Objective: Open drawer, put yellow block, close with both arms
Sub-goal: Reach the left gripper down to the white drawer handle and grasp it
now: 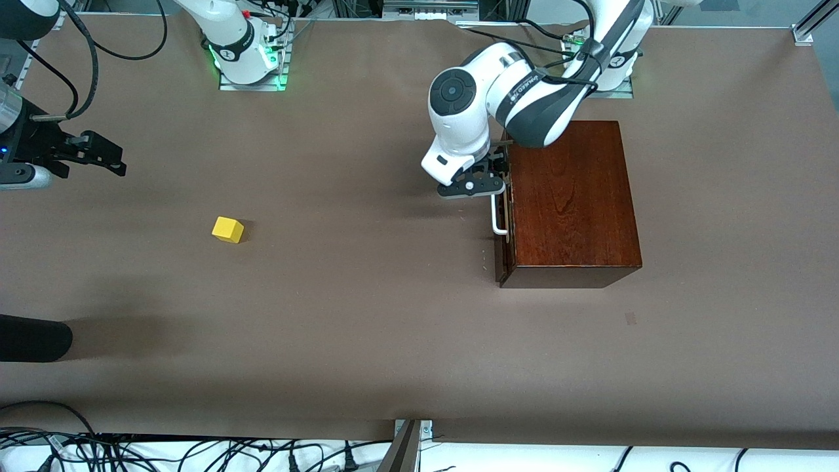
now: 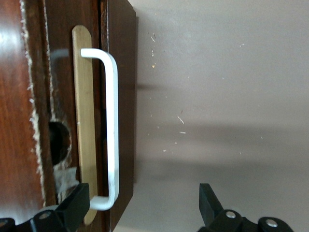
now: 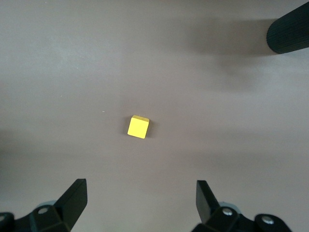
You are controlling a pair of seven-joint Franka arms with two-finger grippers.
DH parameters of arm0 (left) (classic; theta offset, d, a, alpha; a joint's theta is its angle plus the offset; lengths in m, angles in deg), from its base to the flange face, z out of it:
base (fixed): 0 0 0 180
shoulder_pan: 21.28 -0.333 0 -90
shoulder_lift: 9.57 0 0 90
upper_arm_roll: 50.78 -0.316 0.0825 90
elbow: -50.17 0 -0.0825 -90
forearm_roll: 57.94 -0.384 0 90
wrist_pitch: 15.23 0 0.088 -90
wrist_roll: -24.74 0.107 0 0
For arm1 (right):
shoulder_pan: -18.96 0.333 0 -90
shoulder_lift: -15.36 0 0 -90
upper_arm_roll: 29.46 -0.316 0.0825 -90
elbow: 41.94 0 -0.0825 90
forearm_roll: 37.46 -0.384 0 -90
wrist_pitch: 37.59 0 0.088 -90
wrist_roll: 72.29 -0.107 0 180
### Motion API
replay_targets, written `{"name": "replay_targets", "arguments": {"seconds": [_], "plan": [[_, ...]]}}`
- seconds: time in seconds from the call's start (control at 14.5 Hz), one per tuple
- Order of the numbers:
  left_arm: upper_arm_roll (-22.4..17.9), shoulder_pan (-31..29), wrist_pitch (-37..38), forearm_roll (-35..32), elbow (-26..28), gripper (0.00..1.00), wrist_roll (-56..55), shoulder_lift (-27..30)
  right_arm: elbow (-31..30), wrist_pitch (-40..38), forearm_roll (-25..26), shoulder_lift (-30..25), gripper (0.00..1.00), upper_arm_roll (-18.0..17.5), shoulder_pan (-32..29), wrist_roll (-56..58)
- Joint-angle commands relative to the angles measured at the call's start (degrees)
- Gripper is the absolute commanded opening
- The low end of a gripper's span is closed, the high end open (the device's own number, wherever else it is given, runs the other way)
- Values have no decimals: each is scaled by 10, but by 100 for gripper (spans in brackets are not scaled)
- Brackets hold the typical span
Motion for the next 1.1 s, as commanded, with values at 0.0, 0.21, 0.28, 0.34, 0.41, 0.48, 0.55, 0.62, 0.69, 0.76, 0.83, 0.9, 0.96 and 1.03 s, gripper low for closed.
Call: {"name": "replay_targets", "arguments": {"seconds": [0.0, 0.21, 0.28, 0.34, 0.41, 0.48, 0.55, 0.62, 0.69, 0.76, 0.83, 0.9, 0.96, 1.03], "plan": [[-11, 17, -15, -42, -13, 100, -11, -24, -17, 1, 1, -19, 100, -4, -4, 5], [-18, 24, -26, -73, -14, 100, -19, -34, -13, 1, 0, -18, 100, -4, -4, 5], [-19, 23, -32, -81, -14, 100, -19, -34, -10, 3, 2, -16, 100, -4, -4, 5], [-22, 23, -34, -84, -14, 100, -18, -36, -9, 5, 3, -14, 100, -4, -4, 5], [-25, 24, -35, -86, -14, 100, -17, -37, -8, 7, 3, -13, 100, -4, -4, 5], [-26, 23, -38, -94, -14, 100, -16, -40, -1, 6, 2, -10, 100, -4, -2, 5], [-26, 23, -42, -101, -14, 100, -17, -41, 3, 5, 2, -6, 100, -4, -2, 5], [-26, 23, -42, -101, -13, 100, -18, -42, 5, 5, 1, -5, 100, -4, -2, 5], [-26, 23, -42, -101, -13, 100, -20, -45, 5, 6, 1, -5, 100, -4, -2, 5], [-26, 24, -41, -101, -12, 100, -23, -46, 6, 6, 1, -4, 100, -4, -4, 5], [-26, 24, -41, -99, -12, 100, -35, -50, 6, 6, 0, -1, 100, -4, -2, 6], [-26, 26, -41, -96, -12, 100, -48, -55, 6, 7, -1, 0, 100, -4, -2, 5], [-26, 32, -41, -95, -12, 100, -56, -60, 10, 6, -1, 1, 100, -4, -4, 5], [-26, 36, -42, -94, -12, 100, -61, -63, 14, 6, -1, 6, 100, -4, -4, 5]]}}
